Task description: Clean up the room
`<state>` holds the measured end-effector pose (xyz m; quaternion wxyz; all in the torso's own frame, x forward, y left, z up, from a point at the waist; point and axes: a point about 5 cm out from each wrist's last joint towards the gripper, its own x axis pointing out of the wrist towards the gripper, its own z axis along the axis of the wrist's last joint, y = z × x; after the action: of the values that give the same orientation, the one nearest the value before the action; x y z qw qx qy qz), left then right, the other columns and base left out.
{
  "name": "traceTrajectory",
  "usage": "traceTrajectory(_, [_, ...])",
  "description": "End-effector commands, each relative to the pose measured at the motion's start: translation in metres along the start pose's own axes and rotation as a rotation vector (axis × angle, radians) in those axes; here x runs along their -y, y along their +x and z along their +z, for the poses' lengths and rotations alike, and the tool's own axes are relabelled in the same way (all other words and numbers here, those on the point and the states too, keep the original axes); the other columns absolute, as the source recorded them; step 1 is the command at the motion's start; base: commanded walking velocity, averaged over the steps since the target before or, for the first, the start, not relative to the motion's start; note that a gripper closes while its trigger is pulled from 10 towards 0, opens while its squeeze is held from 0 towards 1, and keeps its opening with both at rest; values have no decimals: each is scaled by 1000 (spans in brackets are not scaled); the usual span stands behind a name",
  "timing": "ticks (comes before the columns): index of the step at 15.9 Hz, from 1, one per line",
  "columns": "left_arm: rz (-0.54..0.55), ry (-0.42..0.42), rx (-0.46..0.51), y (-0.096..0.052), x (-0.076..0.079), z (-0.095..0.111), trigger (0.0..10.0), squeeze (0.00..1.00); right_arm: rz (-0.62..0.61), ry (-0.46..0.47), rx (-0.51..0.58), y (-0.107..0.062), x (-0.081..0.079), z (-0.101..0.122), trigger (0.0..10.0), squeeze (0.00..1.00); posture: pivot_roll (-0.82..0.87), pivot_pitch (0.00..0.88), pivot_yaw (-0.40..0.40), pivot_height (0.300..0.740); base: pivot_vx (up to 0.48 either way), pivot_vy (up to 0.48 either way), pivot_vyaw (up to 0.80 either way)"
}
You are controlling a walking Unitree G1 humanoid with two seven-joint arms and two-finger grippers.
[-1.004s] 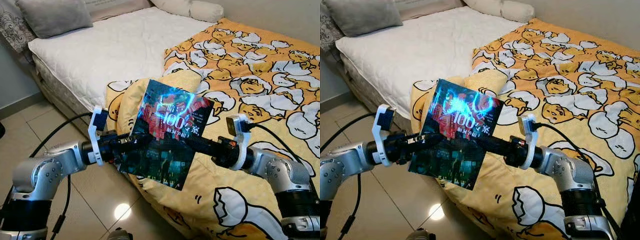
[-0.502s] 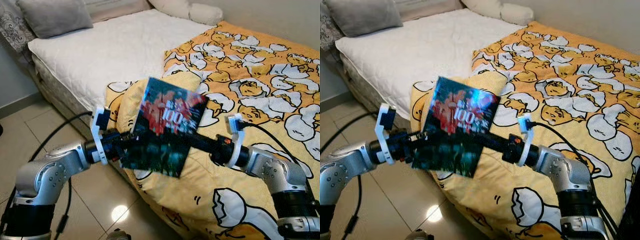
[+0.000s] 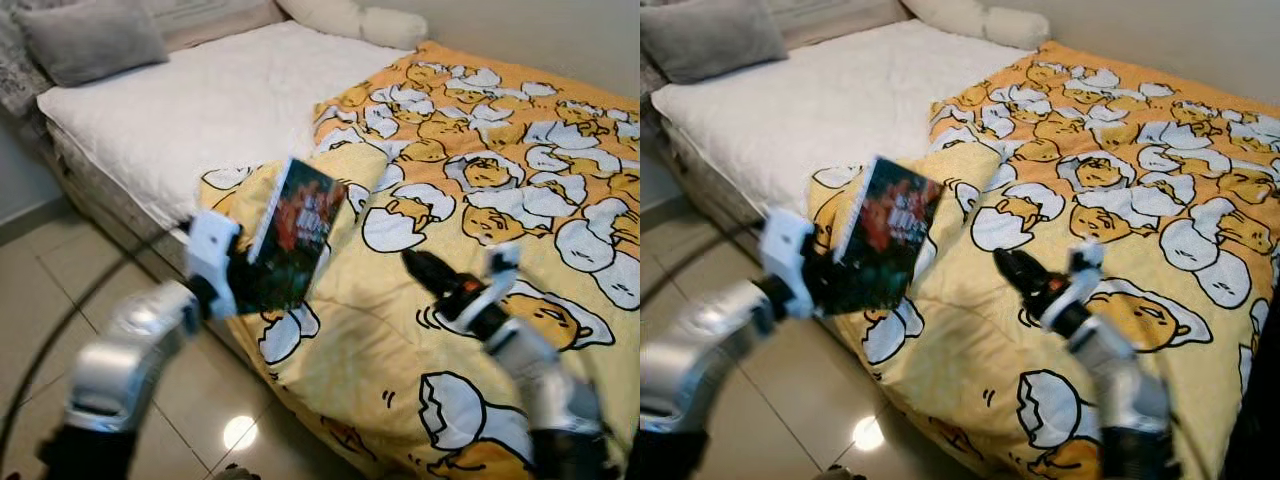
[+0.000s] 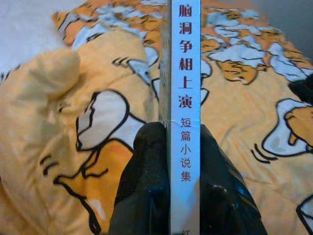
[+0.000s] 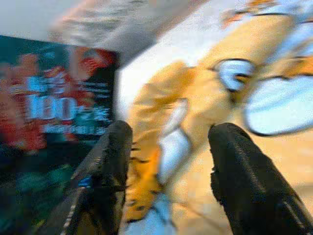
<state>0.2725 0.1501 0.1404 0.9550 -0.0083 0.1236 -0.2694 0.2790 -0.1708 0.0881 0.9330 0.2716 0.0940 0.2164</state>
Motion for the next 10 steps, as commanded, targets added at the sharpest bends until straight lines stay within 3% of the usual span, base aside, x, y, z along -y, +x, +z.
traceTrajectory(1, [98, 31, 44, -4, -6, 8, 0, 0, -130, -98, 59, -3, 2, 7, 10000, 1000, -84, 0, -4, 740, 0, 0, 0])
traceTrajectory(3, [168, 12, 52, -8, -10, 4, 0, 0, -193, -124, 89, -7, -2, 7, 10000, 1000, -81, 0, -13, 740, 0, 0, 0])
traceTrajectory(5, [228, 16, 62, -14, -15, 2, 0, 0, -228, -223, 82, -12, -12, 5, 10000, 1000, -97, 0, -6, 740, 0, 0, 0])
traceTrajectory(6, [272, 46, 56, -14, -15, 0, 196, 0, -255, -253, 86, -10, -14, 5, 10000, 0, -85, 0, -19, 740, 0, 0, 0])
traceTrajectory(7, [309, 58, 40, -14, -15, -4, 10000, 0, -293, -265, 81, -9, -14, 4, 10000, 0, -83, 0, -24, 740, 0, 0, 0])
traceTrajectory(9, [403, 64, -35, -16, -17, -14, 10000, 0, -325, -282, 56, -9, -16, 1, 10000, 0, -76, 0, -29, 740, 0, 0, 0])
traceTrajectory(10, [398, 76, -21, -17, -15, -11, 10000, 0, -339, -298, 54, -8, -18, 1, 10000, 0, -78, 0, -24, 740, 0, 0, 0])
